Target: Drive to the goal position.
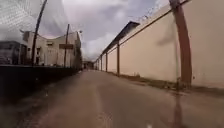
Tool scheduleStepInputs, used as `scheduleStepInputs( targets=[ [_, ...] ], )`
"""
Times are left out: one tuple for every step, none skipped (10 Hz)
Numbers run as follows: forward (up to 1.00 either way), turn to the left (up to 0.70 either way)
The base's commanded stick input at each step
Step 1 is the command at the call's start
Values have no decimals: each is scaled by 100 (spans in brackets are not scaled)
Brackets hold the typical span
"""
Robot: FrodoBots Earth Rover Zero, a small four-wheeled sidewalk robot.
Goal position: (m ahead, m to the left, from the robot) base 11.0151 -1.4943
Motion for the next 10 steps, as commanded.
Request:
scheduleStepInputs(
  targets=[
    [70,0],
    [70,0],
    [70,0],
    [70,0],
    [70,0],
    [70,0],
    [70,0],
    [70,0],
    [70,0],
    [70,0]
  ],
)
